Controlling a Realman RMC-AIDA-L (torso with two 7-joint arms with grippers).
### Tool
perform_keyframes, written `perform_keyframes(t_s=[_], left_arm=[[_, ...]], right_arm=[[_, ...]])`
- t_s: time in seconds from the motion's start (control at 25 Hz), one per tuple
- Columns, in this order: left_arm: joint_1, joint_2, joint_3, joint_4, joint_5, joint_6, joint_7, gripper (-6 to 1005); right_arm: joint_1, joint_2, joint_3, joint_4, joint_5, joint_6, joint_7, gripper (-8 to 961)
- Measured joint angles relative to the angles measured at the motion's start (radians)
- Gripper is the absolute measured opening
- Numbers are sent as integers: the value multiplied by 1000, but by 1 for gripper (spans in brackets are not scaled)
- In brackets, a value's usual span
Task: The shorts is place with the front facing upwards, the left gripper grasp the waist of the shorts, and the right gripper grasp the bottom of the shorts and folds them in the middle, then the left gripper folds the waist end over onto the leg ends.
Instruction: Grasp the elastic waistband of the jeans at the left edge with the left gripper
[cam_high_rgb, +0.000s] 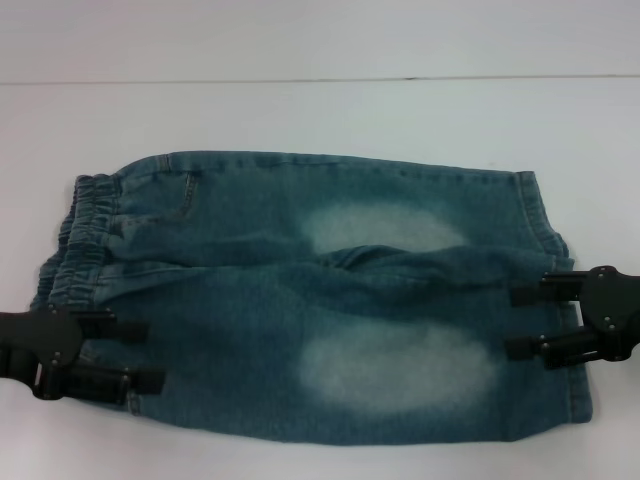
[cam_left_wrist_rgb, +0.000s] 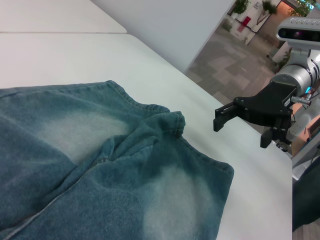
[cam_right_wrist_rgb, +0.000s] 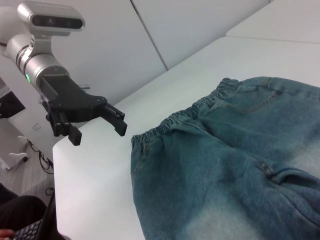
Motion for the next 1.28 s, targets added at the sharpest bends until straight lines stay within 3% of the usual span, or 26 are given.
perform_keyframes(t_s=[0.44,0.68,0.88,1.28], left_arm=[[-1,2,-4,3,6,-8,-10,897],[-2,29,-79,57,104,-20,-36,893],[-1,48,-154,94,242,-84,-57,889],[0,42,-144,68,363,-269,-90,883]], right_arm=[[2,1,-1,0,0,1,-1,955],[3,2,-1,1,0,2,-3,955],[4,7,-1,2,0,12,-5,956],[17,12,-3,2,0,15,-5,955]])
